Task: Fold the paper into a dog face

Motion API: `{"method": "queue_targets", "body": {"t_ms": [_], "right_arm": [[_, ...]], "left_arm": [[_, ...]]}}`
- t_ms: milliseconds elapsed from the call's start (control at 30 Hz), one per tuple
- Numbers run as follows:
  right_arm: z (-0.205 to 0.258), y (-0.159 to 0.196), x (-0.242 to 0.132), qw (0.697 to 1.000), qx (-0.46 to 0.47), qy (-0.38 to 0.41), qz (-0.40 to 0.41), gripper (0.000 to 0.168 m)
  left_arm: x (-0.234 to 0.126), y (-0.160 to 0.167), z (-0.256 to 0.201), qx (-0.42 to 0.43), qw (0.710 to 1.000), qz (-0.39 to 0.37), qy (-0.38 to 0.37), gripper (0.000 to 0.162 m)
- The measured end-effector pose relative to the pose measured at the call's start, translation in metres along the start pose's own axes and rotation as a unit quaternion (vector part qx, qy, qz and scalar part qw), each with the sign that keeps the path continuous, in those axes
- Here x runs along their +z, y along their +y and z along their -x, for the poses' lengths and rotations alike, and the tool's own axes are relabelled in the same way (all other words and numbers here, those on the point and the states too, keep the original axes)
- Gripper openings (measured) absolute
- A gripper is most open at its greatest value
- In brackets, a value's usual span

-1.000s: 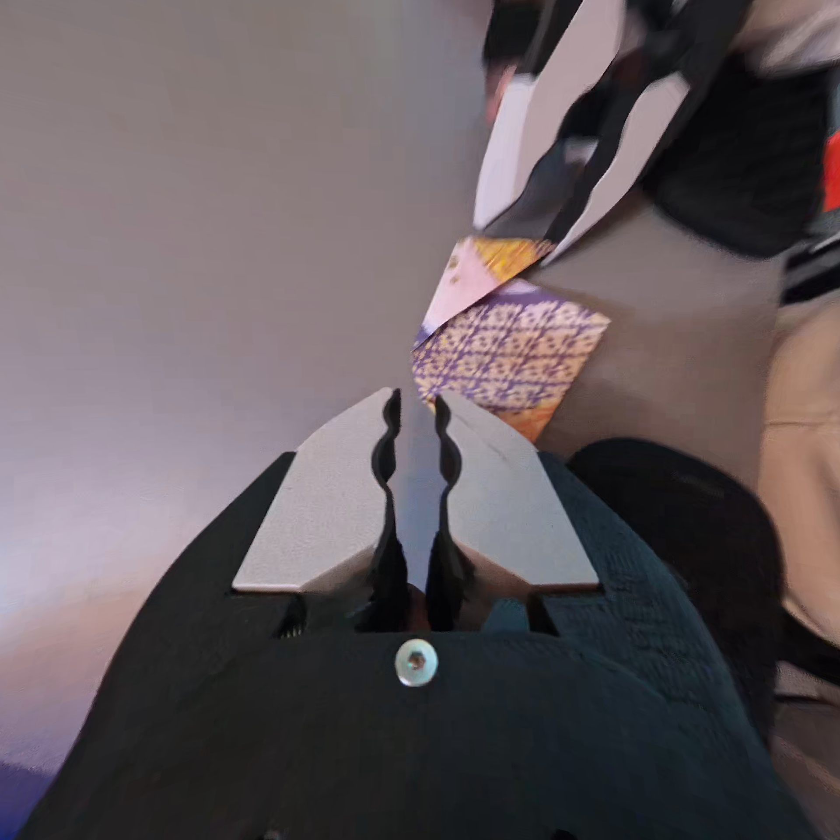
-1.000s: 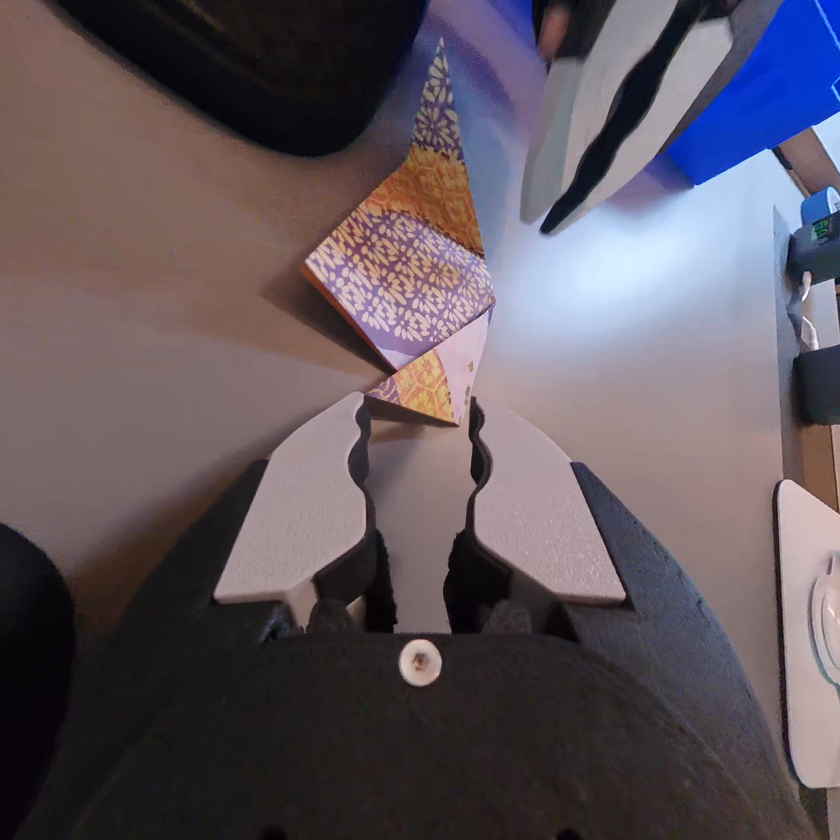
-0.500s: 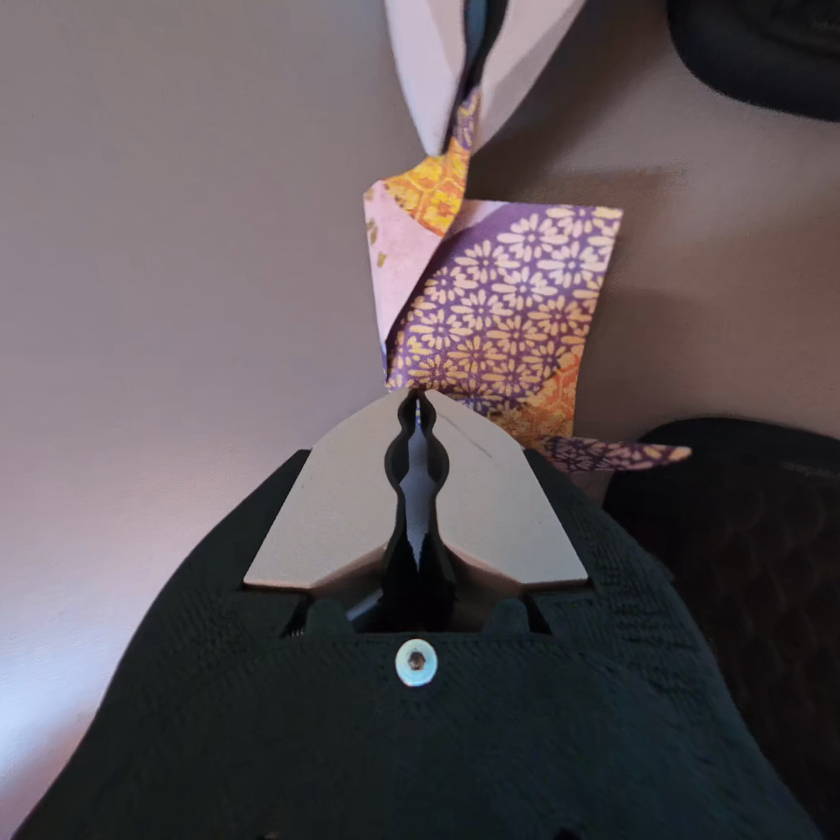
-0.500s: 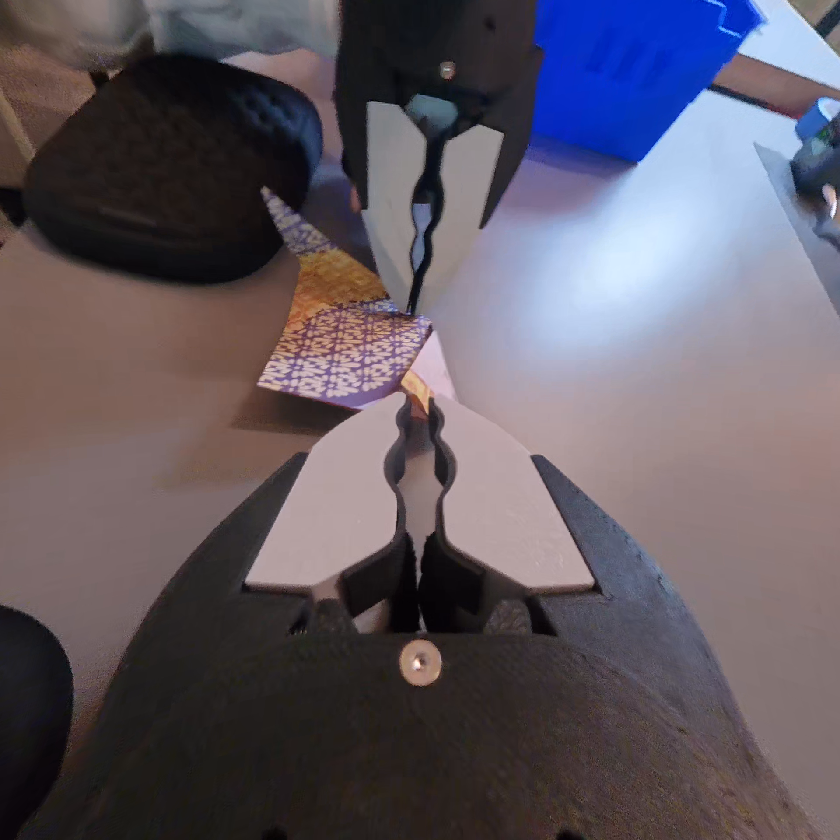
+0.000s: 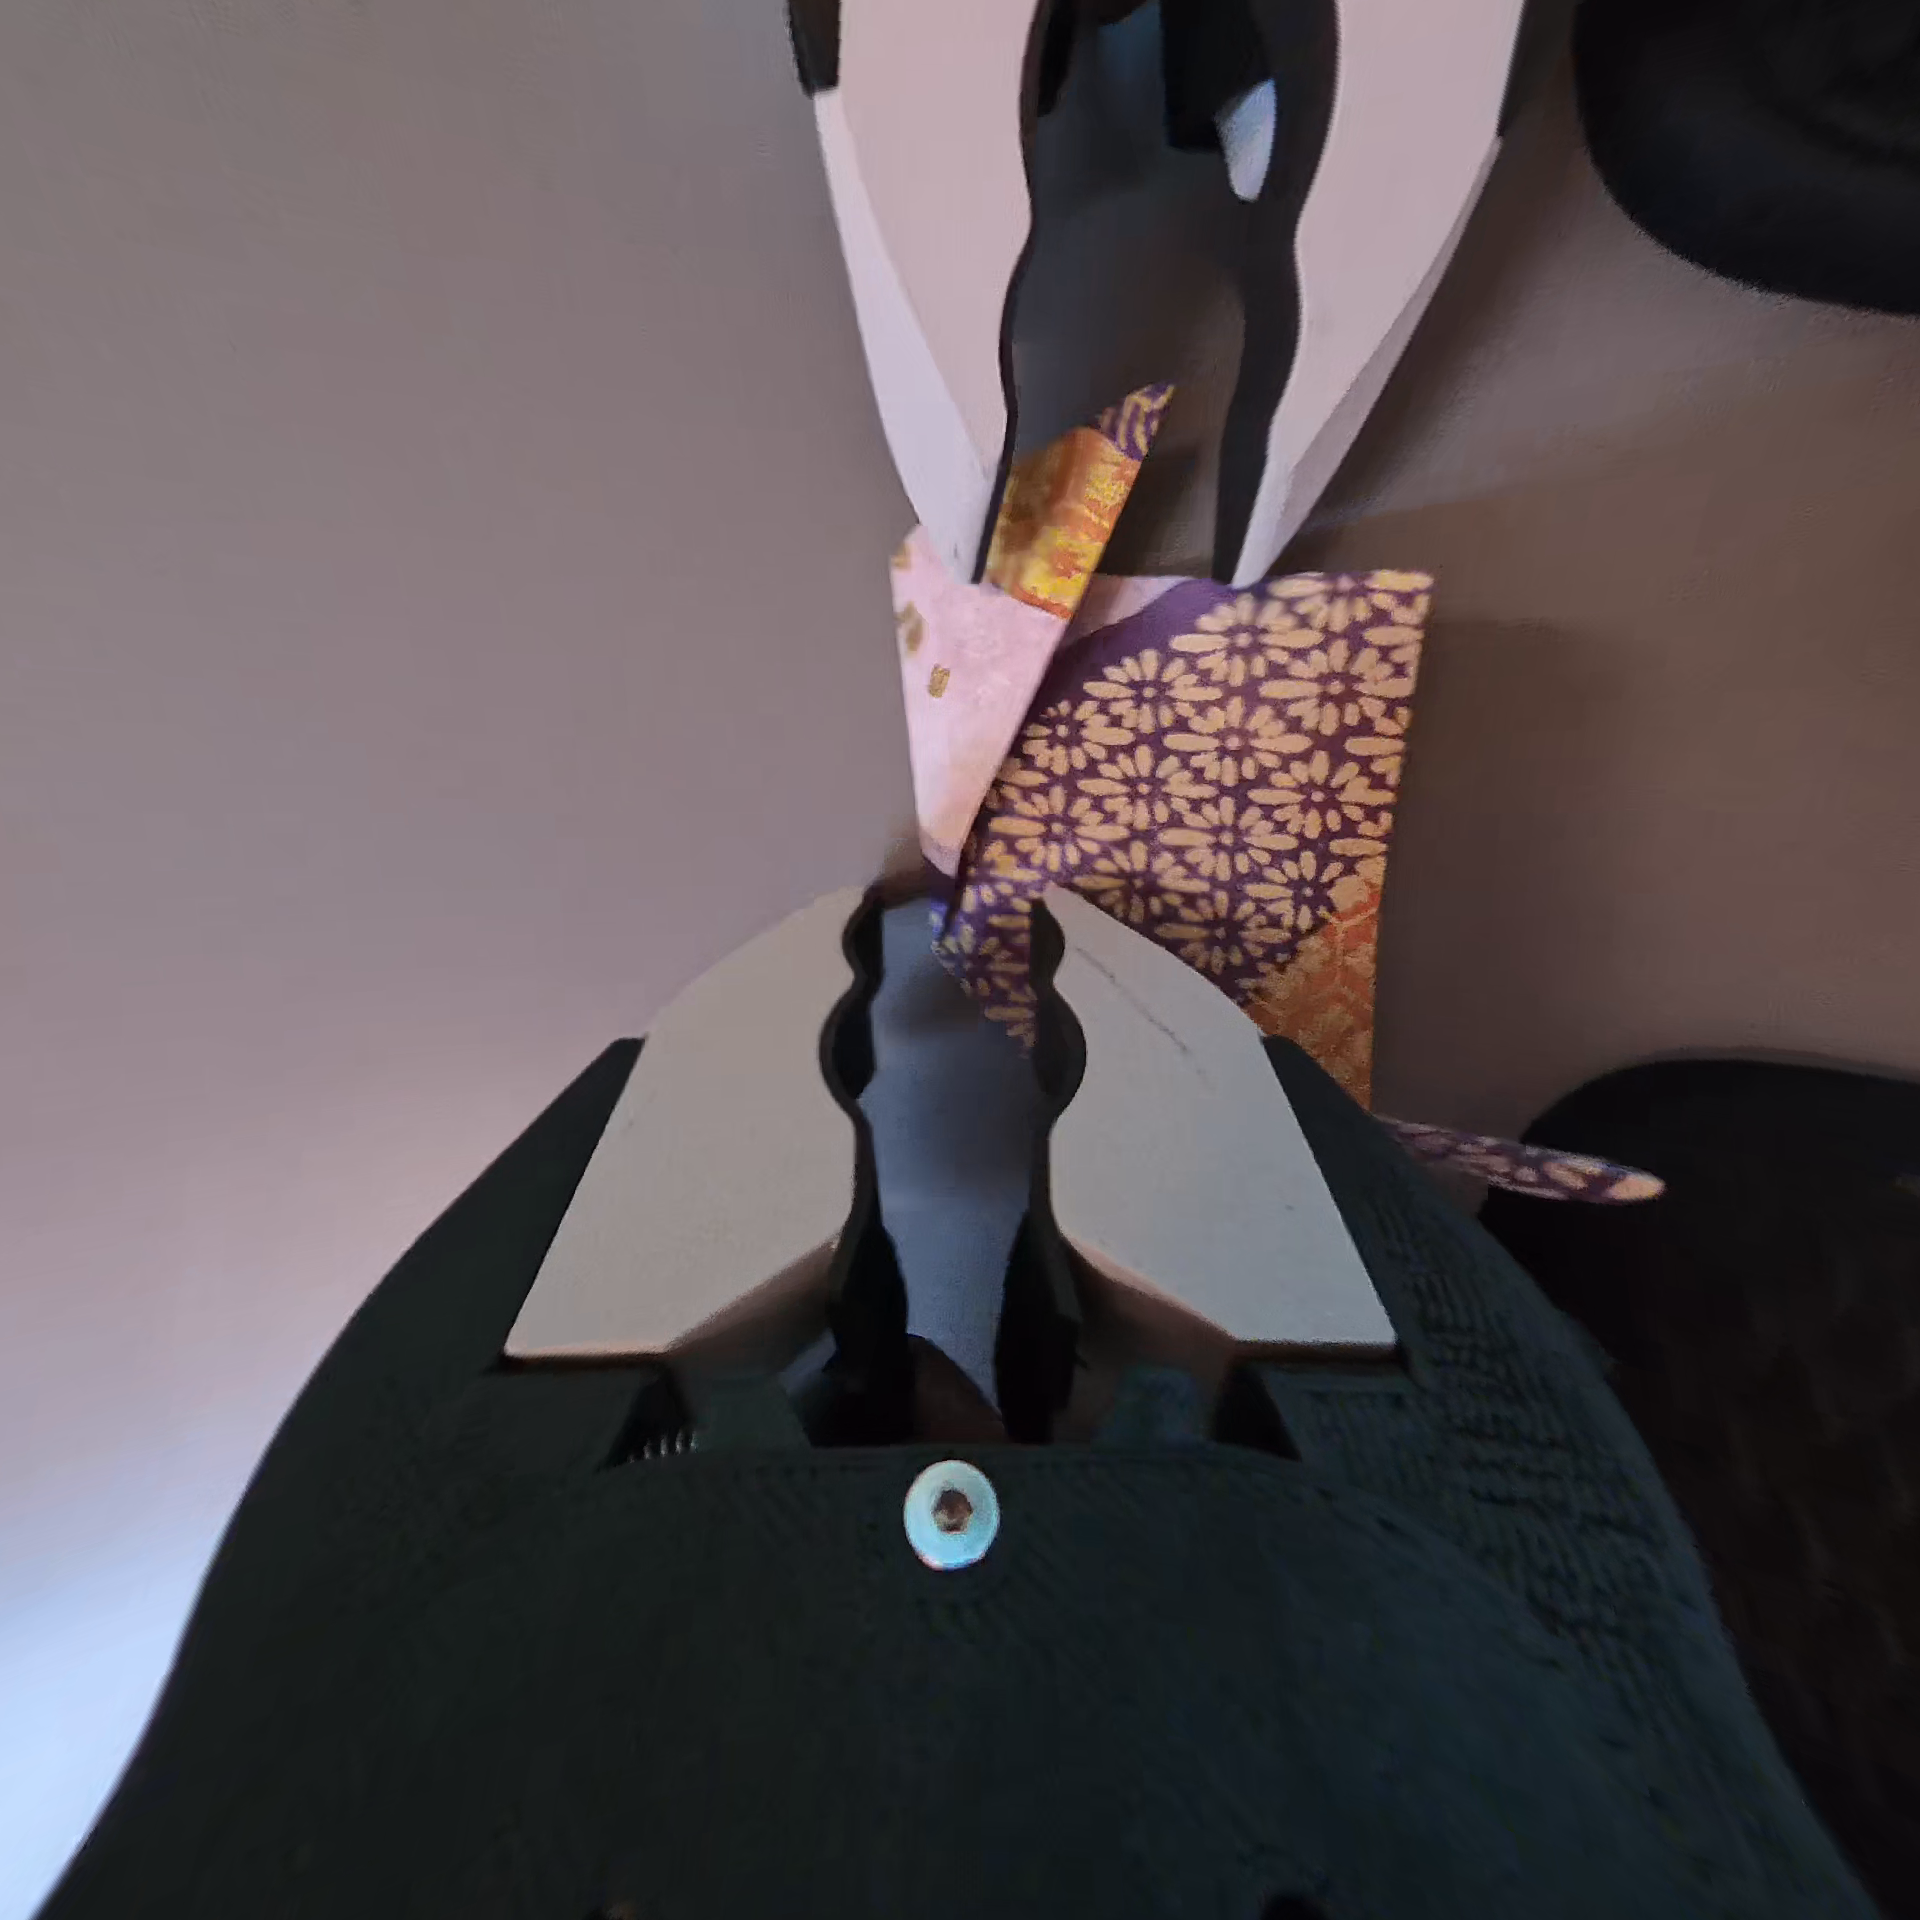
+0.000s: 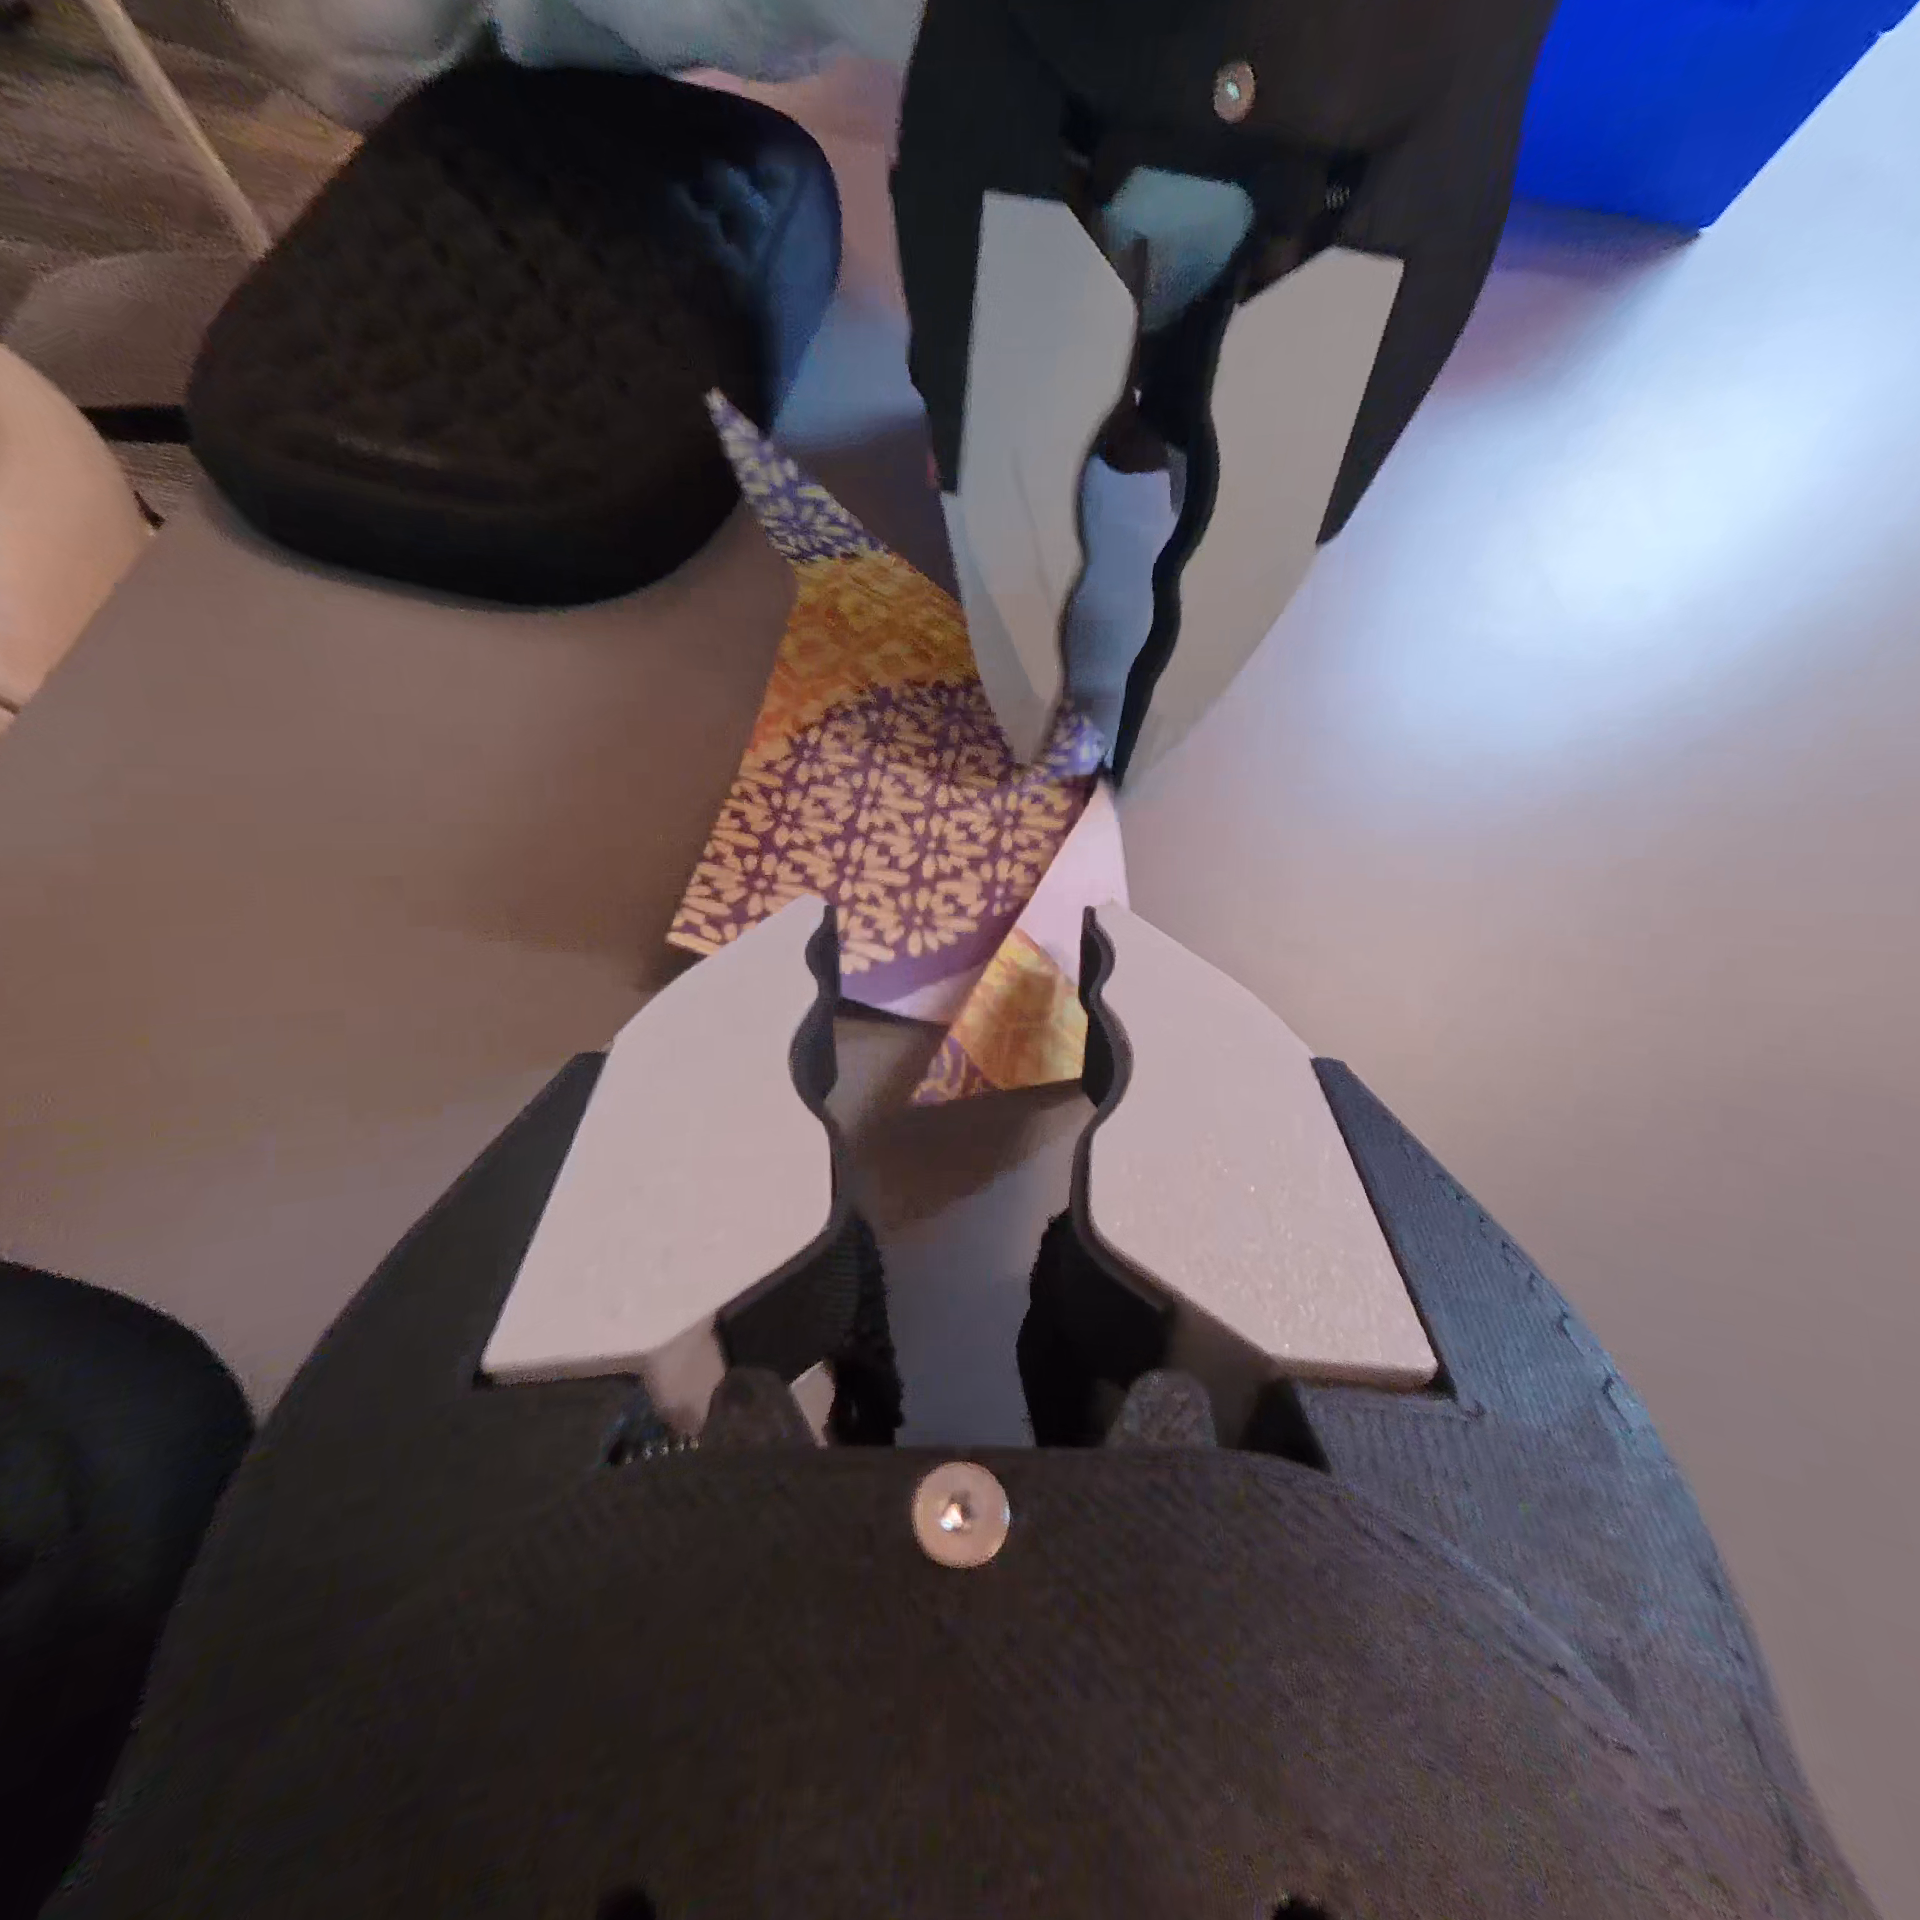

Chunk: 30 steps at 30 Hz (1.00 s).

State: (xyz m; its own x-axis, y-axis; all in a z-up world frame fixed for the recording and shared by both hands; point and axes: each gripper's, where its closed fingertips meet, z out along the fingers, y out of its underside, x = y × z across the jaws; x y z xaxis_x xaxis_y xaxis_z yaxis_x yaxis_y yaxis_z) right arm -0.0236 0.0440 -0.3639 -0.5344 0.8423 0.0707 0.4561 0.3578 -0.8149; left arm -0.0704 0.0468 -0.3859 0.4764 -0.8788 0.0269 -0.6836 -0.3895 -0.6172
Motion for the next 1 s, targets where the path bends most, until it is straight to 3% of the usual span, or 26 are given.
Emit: {"method": "queue_targets", "body": {"t_ms": [33, 100, 267, 400, 533, 667, 867, 1000], "right_arm": [[0.002, -0.001, -0.002, 1.0, 0.002, -0.005, -0.005, 0.048], [0.003, -0.003, -0.009, 1.0, 0.008, -0.013, -0.018, 0.059], [-0.004, 0.005, -0.026, 0.999, 0.019, 0.003, -0.044, 0.06], [-0.023, 0.014, -0.022, 0.998, 0.005, 0.055, -0.01, 0.038], [-0.023, 0.019, -0.007, 0.999, 0.002, 0.022, 0.033, 0.031], [-0.026, 0.009, 0.002, 1.0, 0.006, 0.006, 0.026, 0.004], [-0.031, 0.012, 0.005, 0.997, 0.065, 0.012, 0.045, 0.0], [-0.029, 0.016, 0.009, 0.996, 0.058, 0.013, 0.061, 0.0]], "left_arm": [[0.002, -0.002, 0.0, -0.004, 1.0, -0.005, 0.005, 0.016], [0.003, -0.004, 0.002, -0.017, 1.0, -0.012, 0.011, 0.006], [0.002, -0.004, 0.004, -0.053, 0.997, -0.044, 0.04, 0.001], [0.002, -0.004, 0.003, -0.076, 0.993, -0.063, 0.07, 0.001], [0.003, -0.005, 0.0, -0.08, 0.99, -0.064, 0.093, 0.001], [0.003, -0.005, -0.001, -0.089, 0.988, -0.065, 0.112, 0.001], [0.003, -0.006, 0.0, -0.107, 0.984, -0.067, 0.127, 0.001], [0.003, -0.008, 0.01, -0.11, 0.987, -0.076, 0.083, 0.002]]}}
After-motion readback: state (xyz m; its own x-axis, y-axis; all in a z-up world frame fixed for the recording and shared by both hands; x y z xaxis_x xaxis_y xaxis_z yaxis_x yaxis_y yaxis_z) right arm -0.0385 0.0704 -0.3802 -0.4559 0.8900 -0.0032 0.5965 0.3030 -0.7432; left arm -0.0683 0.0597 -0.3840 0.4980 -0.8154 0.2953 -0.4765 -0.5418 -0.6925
